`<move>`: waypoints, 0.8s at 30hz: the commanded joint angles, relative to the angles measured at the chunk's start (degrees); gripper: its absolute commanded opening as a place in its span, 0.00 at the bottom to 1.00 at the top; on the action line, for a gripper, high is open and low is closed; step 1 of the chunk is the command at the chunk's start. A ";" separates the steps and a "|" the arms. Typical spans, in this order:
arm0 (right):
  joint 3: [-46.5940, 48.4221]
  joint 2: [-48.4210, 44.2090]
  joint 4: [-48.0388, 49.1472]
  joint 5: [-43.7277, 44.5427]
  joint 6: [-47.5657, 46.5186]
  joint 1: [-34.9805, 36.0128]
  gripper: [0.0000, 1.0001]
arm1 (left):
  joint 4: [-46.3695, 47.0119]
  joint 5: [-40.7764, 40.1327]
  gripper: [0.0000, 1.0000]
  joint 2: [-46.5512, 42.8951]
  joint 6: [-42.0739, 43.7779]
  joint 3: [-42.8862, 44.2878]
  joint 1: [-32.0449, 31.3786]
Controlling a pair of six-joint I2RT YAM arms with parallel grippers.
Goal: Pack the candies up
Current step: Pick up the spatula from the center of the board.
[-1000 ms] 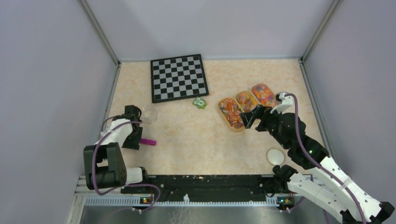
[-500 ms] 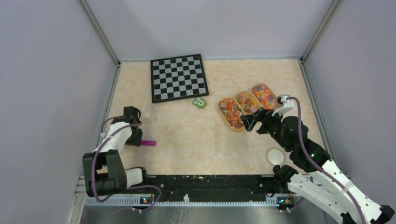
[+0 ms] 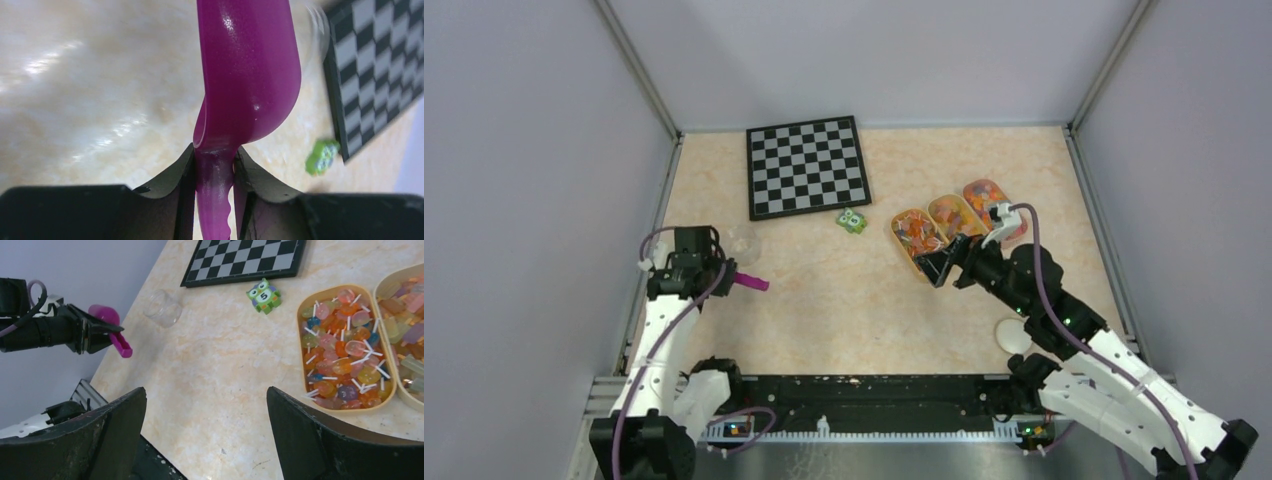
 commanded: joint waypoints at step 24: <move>10.19 40.74 29.90 5.17 4.64 23.85 0.66 | 48.27 33.45 0.00 -2.13 9.04 -13.45 -22.38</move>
